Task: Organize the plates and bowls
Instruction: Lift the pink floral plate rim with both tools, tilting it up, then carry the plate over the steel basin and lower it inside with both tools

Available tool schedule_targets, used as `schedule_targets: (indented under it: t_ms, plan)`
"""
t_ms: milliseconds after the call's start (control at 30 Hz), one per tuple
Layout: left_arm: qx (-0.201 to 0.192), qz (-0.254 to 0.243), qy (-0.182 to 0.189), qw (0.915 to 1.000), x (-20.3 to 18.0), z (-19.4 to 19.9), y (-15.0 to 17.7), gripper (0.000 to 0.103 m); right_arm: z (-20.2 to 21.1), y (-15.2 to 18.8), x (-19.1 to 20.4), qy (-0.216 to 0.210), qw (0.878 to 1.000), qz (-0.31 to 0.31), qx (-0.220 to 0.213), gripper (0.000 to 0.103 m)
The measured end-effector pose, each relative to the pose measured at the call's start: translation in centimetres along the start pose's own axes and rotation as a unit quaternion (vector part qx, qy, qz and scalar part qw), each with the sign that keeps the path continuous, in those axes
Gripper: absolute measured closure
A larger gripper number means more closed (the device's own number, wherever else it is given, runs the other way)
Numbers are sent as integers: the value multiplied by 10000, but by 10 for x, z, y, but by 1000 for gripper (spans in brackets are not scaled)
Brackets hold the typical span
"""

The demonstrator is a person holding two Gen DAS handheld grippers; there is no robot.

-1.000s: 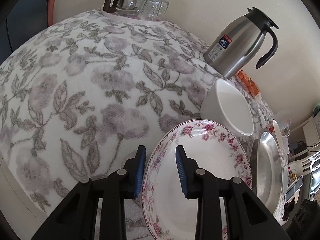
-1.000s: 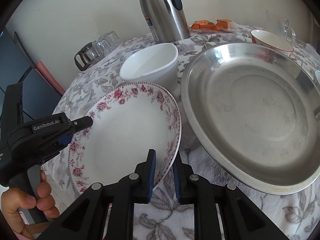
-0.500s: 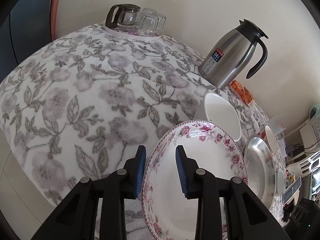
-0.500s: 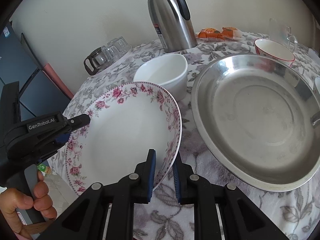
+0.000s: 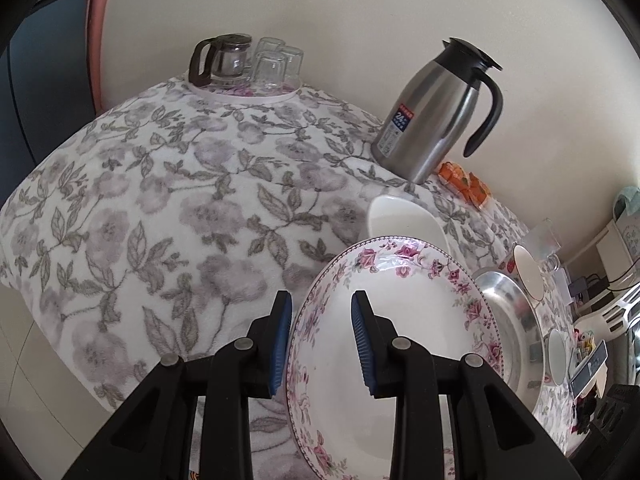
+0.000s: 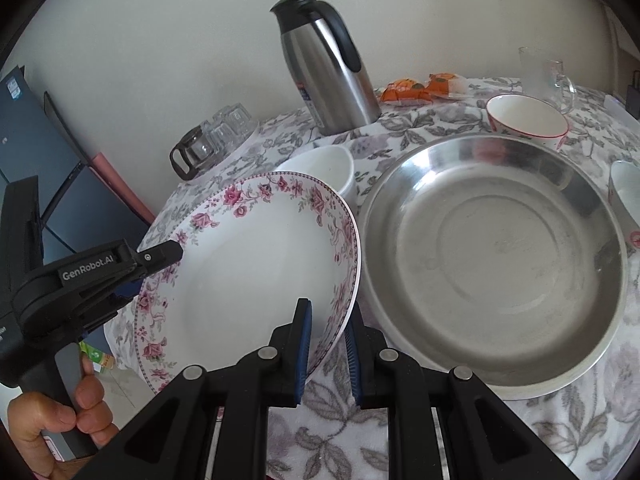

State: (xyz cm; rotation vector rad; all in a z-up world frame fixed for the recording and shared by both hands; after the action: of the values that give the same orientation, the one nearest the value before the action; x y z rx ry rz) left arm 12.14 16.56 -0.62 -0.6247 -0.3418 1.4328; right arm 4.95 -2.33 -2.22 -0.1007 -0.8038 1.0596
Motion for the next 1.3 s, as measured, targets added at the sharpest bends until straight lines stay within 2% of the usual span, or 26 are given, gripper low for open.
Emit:
schedule_targets:
  t_ms: [300, 767, 1000, 1300]
  plan:
    - [26, -430, 96, 9990, -50, -5, -17, 71, 26, -34, -32, -39, 9987, -407, -288, 86]
    - [195, -1015, 563, 9931, -147, -32, -32, 71, 62, -84, -105, 71, 9913, -1049, -793, 86]
    - [277, -1292, 727, 9886, -193, -45, -32, 71, 79, -102, -135, 215, 9878, -1152, -1025, 85]
    - [332, -1423, 788, 9861, -219, -59, -30, 71, 77, -109, -159, 335, 9870, -1192, -1024, 85]
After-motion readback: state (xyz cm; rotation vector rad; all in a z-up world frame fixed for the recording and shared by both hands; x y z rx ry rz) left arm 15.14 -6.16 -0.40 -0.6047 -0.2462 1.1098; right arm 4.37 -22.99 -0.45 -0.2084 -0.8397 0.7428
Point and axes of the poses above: each gripper's, at about its wrist camera, not at the fingertips, and z roughly against the way its jaws point, x to its left, y to its underside, the point moved 6 cm from there along -z, roughly the way its jaws point, and after that the axes turned 15 degrees about -z, right-handed, at the moved point
